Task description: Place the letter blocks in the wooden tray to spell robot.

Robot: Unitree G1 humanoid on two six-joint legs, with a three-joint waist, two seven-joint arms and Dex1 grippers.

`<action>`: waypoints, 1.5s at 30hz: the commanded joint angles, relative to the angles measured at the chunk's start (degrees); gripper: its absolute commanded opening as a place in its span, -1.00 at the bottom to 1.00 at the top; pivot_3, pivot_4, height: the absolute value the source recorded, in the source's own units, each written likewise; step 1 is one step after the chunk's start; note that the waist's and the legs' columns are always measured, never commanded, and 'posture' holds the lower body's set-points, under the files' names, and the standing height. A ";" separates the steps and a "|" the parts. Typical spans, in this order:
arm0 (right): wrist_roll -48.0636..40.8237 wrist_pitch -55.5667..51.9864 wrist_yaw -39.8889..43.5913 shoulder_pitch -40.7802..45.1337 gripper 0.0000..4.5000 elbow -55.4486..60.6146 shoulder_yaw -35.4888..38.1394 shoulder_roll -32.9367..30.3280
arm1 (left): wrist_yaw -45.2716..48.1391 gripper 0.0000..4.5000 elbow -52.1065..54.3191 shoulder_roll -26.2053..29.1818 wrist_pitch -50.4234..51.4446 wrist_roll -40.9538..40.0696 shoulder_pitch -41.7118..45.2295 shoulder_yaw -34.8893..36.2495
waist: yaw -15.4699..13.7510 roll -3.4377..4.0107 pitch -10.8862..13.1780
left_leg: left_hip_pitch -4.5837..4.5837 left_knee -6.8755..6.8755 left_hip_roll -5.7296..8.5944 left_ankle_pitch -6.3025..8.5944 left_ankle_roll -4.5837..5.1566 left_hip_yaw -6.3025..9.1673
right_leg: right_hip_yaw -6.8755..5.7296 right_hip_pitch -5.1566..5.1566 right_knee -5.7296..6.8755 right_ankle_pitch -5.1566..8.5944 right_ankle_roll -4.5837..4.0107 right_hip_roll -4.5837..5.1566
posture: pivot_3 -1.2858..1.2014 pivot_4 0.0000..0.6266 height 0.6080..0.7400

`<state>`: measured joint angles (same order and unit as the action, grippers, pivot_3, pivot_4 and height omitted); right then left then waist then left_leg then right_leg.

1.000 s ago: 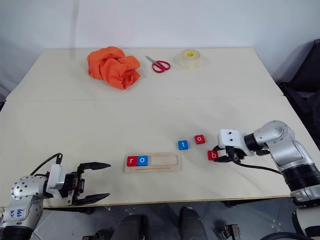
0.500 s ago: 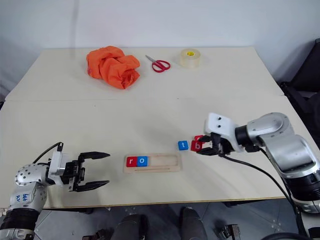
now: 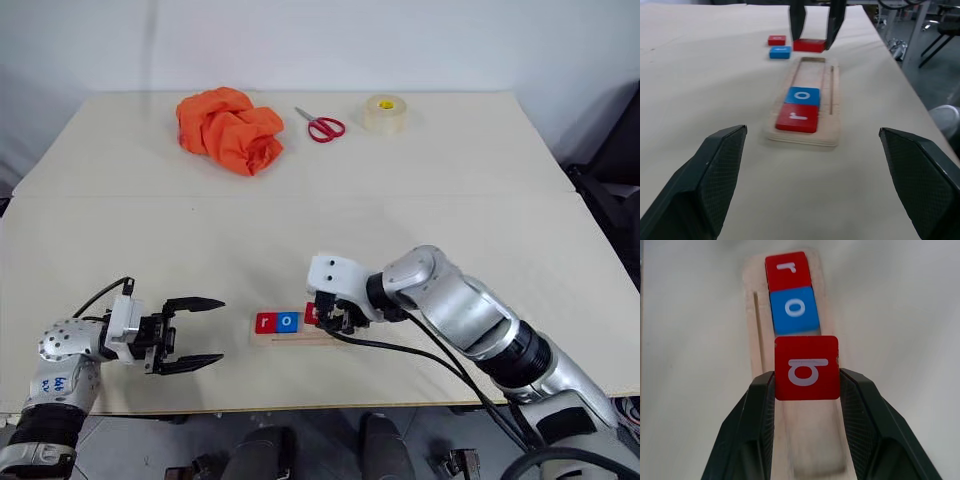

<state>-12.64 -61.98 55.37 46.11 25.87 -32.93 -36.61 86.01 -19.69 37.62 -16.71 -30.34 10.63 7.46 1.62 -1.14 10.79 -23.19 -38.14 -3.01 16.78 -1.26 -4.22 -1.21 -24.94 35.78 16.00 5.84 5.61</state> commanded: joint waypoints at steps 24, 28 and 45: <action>3.40 3.74 -0.65 5.26 -0.19 -6.68 -7.67 4.36 | 0.87 1.00 5.52 -0.25 0.44 -0.99 -2.49 0.19 | 0.11 -0.01 -0.01 | 0.01 -0.02 -0.04 -0.03 0.01 0.03 | -0.04 -0.02 0.08 0.00 0.00 -0.09 | 0.03 -0.52 1.00; 2.87 3.59 -0.05 5.47 0.40 -5.69 -7.42 4.49 | 0.64 1.00 5.38 -0.38 0.30 -0.83 -2.35 0.21 | 0.09 -0.01 -0.01 | 0.01 -0.02 -0.04 -0.03 0.01 0.03 | -0.04 -0.02 0.08 0.00 0.00 -0.10 | 0.03 -0.52 1.00; -0.29 9.69 1.40 -0.06 0.26 -3.20 2.54 0.59 | 0.52 1.00 5.01 -1.15 0.09 -0.55 -1.81 0.09 | 0.01 -0.03 -0.02 | 0.01 -0.01 -0.04 -0.03 0.01 0.05 | -0.06 0.00 0.06 0.00 0.00 -0.09 | 0.03 -0.52 1.00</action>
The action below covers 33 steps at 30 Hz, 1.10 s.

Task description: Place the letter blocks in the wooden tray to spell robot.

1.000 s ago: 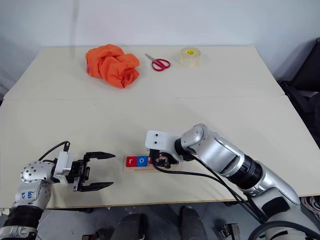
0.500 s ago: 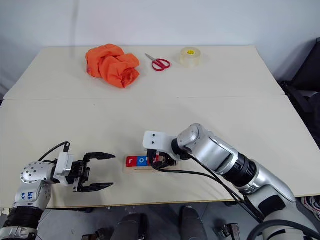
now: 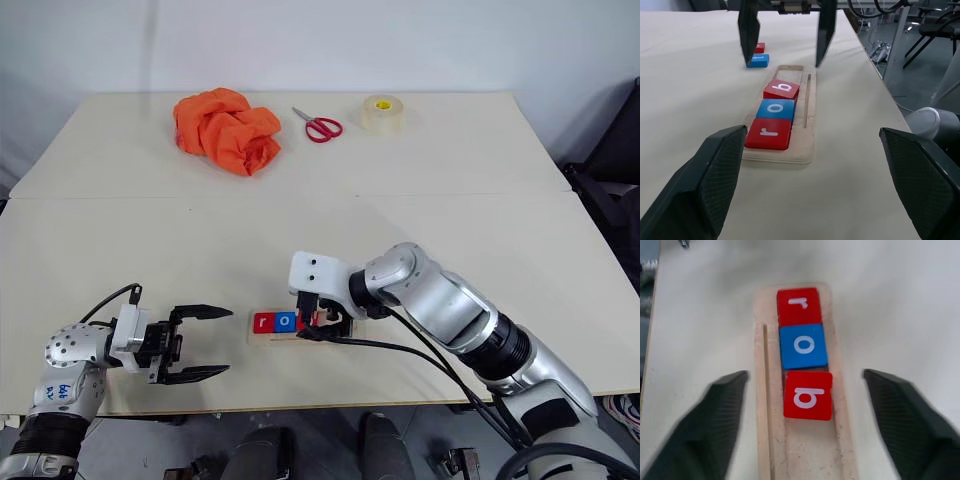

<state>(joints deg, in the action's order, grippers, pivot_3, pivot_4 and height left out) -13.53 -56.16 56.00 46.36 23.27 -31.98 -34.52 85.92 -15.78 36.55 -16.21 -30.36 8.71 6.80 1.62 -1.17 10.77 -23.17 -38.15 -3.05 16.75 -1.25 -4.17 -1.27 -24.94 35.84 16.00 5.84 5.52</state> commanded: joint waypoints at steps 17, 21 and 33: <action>7.40 14.93 2.78 -0.49 -0.99 -11.62 -3.47 3.98 | -0.89 1.00 4.06 0.53 0.20 -0.65 -2.70 2.30 | 0.04 0.00 0.00 | 0.01 0.00 -0.04 -0.02 -0.01 -0.04 | 0.02 -0.02 0.03 0.00 0.01 -0.04 | 0.03 -0.52 1.00; 8.31 15.57 2.68 -0.32 -0.99 -12.45 -2.90 4.15 | -1.10 1.00 3.49 0.46 0.19 -0.43 -2.14 2.27 | 0.03 0.00 0.00 | 0.02 -0.01 -0.03 -0.02 -0.01 -0.04 | 0.02 -0.01 0.04 0.00 0.01 -0.04 | 0.03 -0.52 1.00; 0.80 12.64 4.68 -7.82 -0.31 -4.92 12.93 -4.66 | -0.11 1.00 -0.14 -0.54 -0.36 0.36 1.49 1.01 | -0.15 -0.01 0.00 | 0.02 0.01 -0.02 0.00 0.00 -0.01 | -0.03 0.10 -0.12 -0.01 0.02 -0.04 | 0.03 -0.52 1.00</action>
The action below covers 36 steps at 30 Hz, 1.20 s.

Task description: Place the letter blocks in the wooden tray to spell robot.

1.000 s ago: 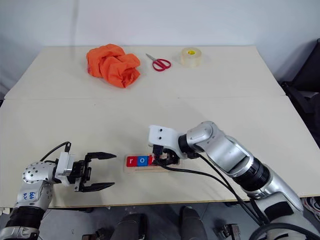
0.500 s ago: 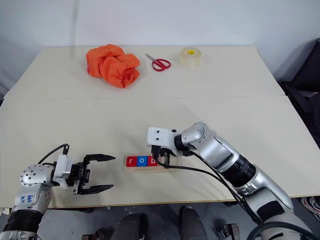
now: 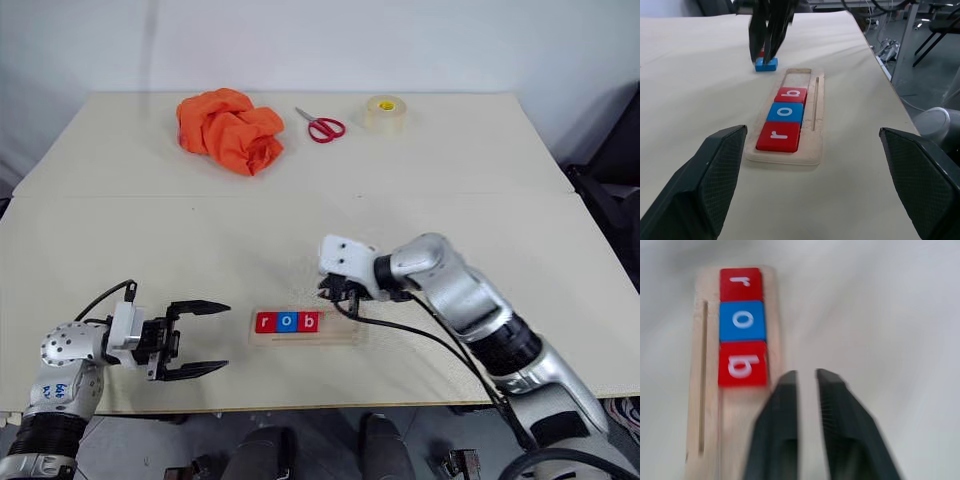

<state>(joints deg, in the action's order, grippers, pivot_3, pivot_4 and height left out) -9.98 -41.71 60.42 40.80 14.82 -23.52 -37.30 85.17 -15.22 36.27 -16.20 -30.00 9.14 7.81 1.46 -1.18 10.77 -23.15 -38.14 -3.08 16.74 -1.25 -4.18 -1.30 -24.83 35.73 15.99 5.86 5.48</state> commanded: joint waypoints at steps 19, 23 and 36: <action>-13.69 1.42 -8.72 -39.34 0.99 10.22 43.25 -5.42 | 2.48 1.00 -6.48 -2.02 -0.76 0.92 6.73 -1.61 | -0.02 -0.01 -0.01 | 0.22 0.02 0.04 -0.03 0.02 0.08 | 0.00 0.27 -0.06 -0.04 0.08 -0.02 | 0.03 -0.52 1.00; -15.02 2.01 -9.91 -43.66 0.99 12.41 45.88 -5.24 | 2.77 1.00 -6.89 -1.96 -0.61 0.76 7.20 -1.80 | -0.16 -0.01 -0.01 | 0.21 0.01 0.06 -0.03 0.01 0.10 | 0.00 0.31 -0.09 -0.06 0.11 -0.01 | 0.03 -0.52 1.00; -15.73 2.73 -12.37 -43.06 0.99 11.27 44.39 -6.01 | 3.25 1.00 -6.66 -1.29 -0.20 0.41 7.13 -1.61 | -0.08 -0.02 -0.01 | 0.26 -0.01 0.08 -0.08 0.06 0.10 | 0.06 0.35 -0.09 -0.10 0.17 0.00 | 0.03 -0.52 1.00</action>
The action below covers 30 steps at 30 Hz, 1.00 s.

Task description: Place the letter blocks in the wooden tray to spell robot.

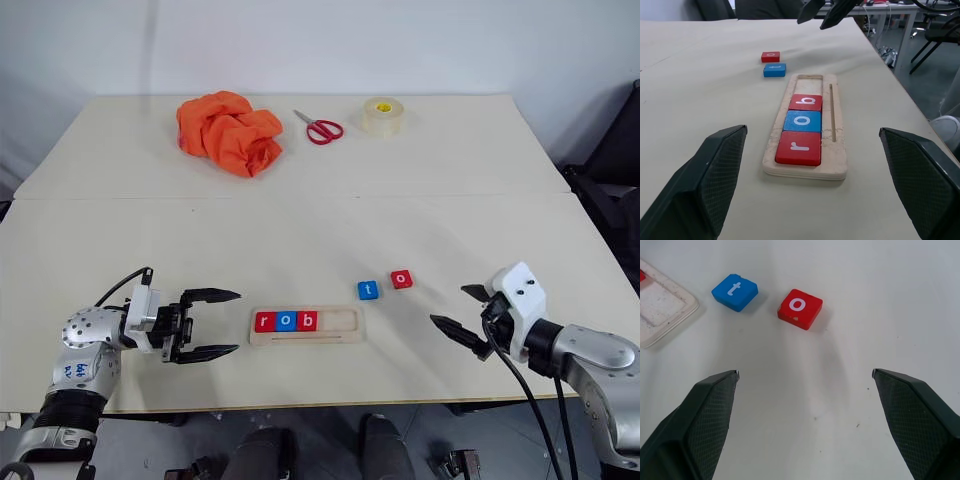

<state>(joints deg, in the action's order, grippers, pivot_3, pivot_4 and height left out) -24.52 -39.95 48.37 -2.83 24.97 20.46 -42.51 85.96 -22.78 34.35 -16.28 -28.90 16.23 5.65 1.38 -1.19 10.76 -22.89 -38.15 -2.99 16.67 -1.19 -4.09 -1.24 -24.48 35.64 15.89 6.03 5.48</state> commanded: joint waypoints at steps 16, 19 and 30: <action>3.32 -3.48 -21.00 12.78 0.99 -3.16 -11.81 15.92 | -0.28 1.00 6.86 0.68 0.28 -1.39 -5.35 1.90 | 0.15 -0.02 -0.01 | -0.01 0.02 -0.01 -0.01 -0.01 0.00 | 0.01 -0.03 0.06 0.02 -0.04 0.03 | 0.03 -0.52 1.00; 5.90 -2.35 -24.64 13.99 0.99 -5.59 -13.58 18.28 | -1.05 1.00 8.58 0.65 0.76 -1.51 -6.81 2.39 | 0.14 -0.01 -0.01 | -0.03 0.02 -0.01 -0.01 -0.01 0.00 | 0.00 -0.05 0.06 0.02 -0.04 0.04 | 0.03 -0.52 1.00; 8.50 -1.21 -28.16 13.20 0.99 -7.75 -16.14 20.25 | -2.51 1.00 11.35 0.21 1.40 -1.26 -8.97 2.74 | 0.16 -0.02 -0.02 | -0.01 0.02 -0.01 -0.01 0.00 0.02 | -0.01 -0.03 0.08 0.02 -0.04 0.03 | 0.03 -0.52 1.00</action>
<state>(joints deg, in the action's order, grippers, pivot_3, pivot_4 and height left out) -16.49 -41.24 20.94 10.90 16.48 4.19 -22.35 83.70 -13.40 34.57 -14.96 -29.18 7.94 7.77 1.55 -1.21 10.74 -22.90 -38.13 -3.00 16.65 -1.19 -4.07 -1.25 -24.51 35.72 15.92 5.99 5.50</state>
